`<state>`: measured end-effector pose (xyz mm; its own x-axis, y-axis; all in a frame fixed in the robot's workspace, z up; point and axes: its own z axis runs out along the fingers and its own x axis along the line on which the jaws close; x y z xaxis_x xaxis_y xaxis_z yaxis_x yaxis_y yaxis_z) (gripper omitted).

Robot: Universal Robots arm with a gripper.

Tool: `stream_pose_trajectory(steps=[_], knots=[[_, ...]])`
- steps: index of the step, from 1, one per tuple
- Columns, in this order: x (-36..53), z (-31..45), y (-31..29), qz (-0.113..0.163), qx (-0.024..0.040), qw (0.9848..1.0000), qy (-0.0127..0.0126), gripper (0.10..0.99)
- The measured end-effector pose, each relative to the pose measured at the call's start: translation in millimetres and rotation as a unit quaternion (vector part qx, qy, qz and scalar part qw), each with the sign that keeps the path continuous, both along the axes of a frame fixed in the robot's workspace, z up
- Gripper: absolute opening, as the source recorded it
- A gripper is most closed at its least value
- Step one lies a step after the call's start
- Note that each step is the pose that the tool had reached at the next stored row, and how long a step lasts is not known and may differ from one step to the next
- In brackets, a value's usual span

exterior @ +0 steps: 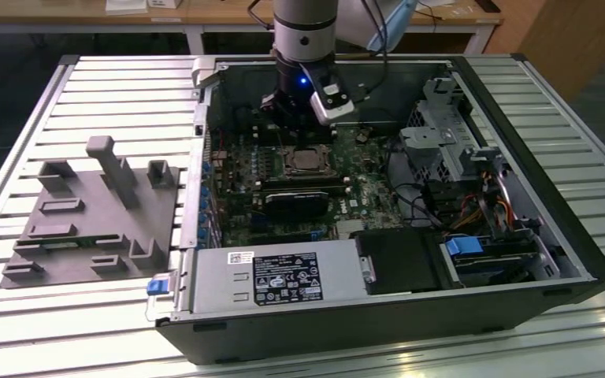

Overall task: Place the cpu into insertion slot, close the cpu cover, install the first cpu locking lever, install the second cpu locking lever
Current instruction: 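Install the first cpu locking lever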

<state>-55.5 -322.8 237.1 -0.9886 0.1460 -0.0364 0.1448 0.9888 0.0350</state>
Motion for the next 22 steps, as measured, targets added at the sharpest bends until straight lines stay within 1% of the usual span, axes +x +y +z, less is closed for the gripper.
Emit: stream_pose_trajectory(steps=[4,11,22], knots=[[-9.2,0.0,0.0,0.0,0.0,1.0,-0.0007,0.102],[-21.3,0.0,0.0,0.0,0.0,1.0,-0.0015,0.102],[-36.0,0.0,0.0,0.0,0.0,1.0,-0.0029,0.102]])
